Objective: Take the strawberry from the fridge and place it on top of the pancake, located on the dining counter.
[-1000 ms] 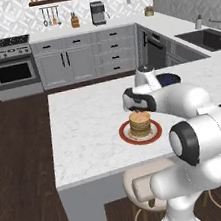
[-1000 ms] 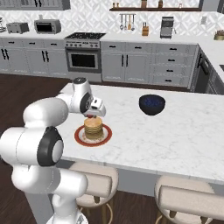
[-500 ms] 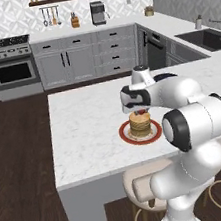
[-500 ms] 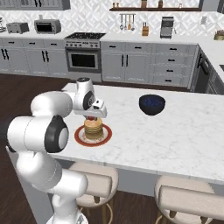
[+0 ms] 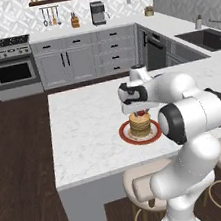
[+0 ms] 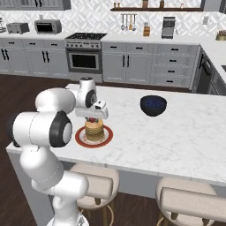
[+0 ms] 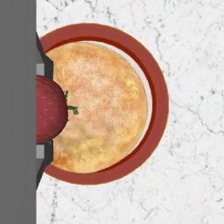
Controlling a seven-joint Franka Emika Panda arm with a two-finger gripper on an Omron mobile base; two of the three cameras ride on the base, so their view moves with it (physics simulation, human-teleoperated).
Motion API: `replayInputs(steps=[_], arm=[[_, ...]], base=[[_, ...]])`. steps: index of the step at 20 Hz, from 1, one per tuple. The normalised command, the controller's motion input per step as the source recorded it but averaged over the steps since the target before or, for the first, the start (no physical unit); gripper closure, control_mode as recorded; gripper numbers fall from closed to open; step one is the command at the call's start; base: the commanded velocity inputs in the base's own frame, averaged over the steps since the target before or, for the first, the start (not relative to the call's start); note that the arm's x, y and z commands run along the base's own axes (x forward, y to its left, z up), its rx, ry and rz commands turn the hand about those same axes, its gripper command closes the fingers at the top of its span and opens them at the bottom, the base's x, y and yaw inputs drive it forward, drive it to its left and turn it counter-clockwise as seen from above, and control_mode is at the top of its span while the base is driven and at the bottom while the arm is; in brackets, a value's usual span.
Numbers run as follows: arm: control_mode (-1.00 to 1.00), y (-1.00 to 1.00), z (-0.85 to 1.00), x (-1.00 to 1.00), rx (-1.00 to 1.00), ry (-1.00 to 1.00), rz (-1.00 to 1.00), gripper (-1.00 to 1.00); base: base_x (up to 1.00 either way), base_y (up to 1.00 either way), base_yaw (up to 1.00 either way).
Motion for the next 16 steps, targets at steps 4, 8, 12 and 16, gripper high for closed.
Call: replayInputs(steps=[4,8,12,16], arm=[[-1.00,0.00,0.00,0.00,0.00,0.06,0.00,1.00],[-1.00,0.00,0.00,0.00,0.00,0.05,0.00,1.00],[-1.00,0.00,0.00,-0.05,0.00,0.04,0.00,1.00],[-1.00,0.00,0.00,-0.13,0.00,0.00,0.00,1.00]], base=[[0.00,0.00,0.00],[0.00,0.00,0.00],[0.00,0.00,0.00],[0.00,0.00,0.00]])
